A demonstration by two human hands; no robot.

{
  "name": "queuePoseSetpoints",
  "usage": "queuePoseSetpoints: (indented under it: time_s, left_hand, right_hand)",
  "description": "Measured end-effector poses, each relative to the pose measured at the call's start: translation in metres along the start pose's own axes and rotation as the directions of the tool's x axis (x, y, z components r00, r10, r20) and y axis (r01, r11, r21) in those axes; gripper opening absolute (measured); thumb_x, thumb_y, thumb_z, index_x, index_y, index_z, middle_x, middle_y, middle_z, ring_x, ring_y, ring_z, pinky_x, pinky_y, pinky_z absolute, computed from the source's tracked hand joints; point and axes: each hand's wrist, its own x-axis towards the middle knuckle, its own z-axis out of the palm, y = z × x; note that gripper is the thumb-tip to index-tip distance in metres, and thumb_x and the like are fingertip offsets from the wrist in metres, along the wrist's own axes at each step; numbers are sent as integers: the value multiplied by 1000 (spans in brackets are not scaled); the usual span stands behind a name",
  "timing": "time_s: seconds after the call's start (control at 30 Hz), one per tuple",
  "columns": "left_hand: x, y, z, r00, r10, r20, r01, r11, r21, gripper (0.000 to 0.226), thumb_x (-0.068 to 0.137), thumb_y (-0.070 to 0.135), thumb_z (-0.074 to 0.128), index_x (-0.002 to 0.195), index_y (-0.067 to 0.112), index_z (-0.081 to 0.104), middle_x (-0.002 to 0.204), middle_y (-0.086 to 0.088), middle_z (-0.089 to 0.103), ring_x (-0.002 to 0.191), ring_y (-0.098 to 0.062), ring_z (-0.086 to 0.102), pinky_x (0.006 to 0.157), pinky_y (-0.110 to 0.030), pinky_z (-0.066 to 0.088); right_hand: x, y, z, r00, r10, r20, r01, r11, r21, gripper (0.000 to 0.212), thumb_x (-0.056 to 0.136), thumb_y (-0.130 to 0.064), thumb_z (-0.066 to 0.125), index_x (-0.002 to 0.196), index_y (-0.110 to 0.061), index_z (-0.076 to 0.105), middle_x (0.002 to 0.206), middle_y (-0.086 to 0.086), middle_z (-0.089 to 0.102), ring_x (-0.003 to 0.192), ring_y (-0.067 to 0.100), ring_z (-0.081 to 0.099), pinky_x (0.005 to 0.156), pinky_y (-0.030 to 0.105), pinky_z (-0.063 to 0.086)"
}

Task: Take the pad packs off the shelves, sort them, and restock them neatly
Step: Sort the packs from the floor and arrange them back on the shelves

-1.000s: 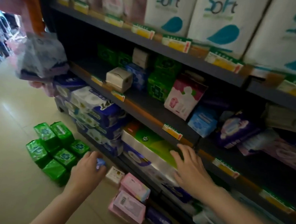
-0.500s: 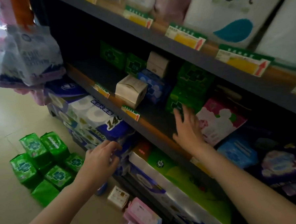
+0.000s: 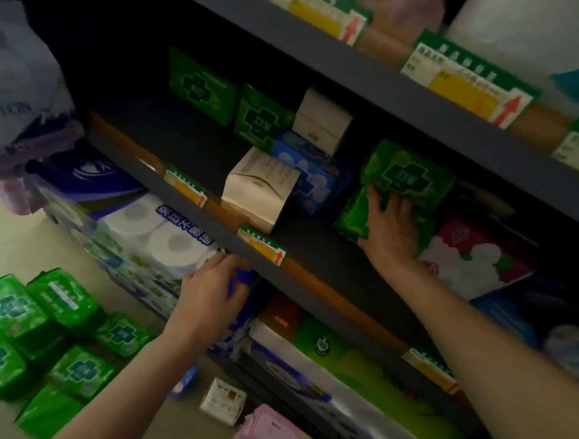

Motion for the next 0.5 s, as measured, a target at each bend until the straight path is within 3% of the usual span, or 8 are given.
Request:
queuePoseSetpoints:
  time_s: [0.07, 0.13, 0.2, 0.27, 0.33, 0.4, 0.5]
  left_hand:
    - [13, 2, 2, 999, 50, -17, -51, 998, -38, 44, 88, 19, 56, 130, 21, 44, 130, 1, 46, 120, -19, 47, 101, -41, 39]
    - [23, 5, 1, 990, 143, -9, -143, 988, -66, 68, 83, 25, 65, 141, 23, 29, 140, 2, 38, 127, -18, 37, 104, -34, 34]
    - [34, 10, -3, 965, 261, -8, -261, 964, -42, 97, 74, 38, 74, 146, 32, 10, 147, 7, 28, 129, -19, 27, 104, -35, 29]
    - [42, 14, -8, 913, 406, -31, -406, 914, 27, 109, 63, 58, 70, 145, 39, 2, 149, 11, 24, 127, -21, 27, 101, -42, 32]
    - [46, 16, -12, 866, 493, -79, -489, 870, 63, 104, 59, 66, 60, 145, 35, 10, 142, 10, 37, 118, -20, 33, 94, -44, 37]
    - [42, 15, -18, 837, 533, -126, -527, 846, 83, 95, 58, 67, 57, 138, 27, 28, 123, 7, 50, 104, -11, 32, 83, -42, 42]
    - [30, 0, -30, 839, 492, -233, -489, 869, 78, 88, 59, 65, 57, 129, 17, 39, 110, 10, 44, 99, -3, 25, 76, -23, 31]
  right_hand:
    - [-4, -5, -6, 1000, -8, -23, 10, 997, 76, 97, 77, -32, 74, 149, -21, 9, 143, 21, 29, 130, 37, 28, 101, 46, 33]
    - [-21, -9, -17, 986, -41, -160, 69, 983, 172, 97, 67, -28, 81, 146, -18, 25, 134, 21, 42, 121, 36, 36, 96, 47, 35]
    - [-54, -15, -33, 932, -90, -352, 199, 937, 286, 97, 57, -30, 83, 140, -17, 34, 123, 19, 51, 108, 32, 40, 86, 45, 40]
    - [-89, -25, -52, 883, -223, -413, 376, 862, 340, 91, 63, -44, 73, 140, -19, 32, 123, 13, 51, 104, 25, 39, 83, 39, 40]
    - [-105, -30, -63, 849, -355, -390, 497, 787, 366, 86, 69, -54, 61, 142, -22, 29, 126, 6, 48, 108, 19, 40, 90, 31, 37]
    - [-106, -28, -66, 847, -413, -335, 531, 686, 497, 81, 73, -59, 59, 141, -27, 29, 130, -2, 46, 113, 13, 39, 97, 21, 32]
    - [-96, -18, -59, 896, -312, -316, 440, 528, 726, 59, 86, -62, 44, 134, -29, 44, 132, -7, 44, 123, 7, 39, 101, 12, 27]
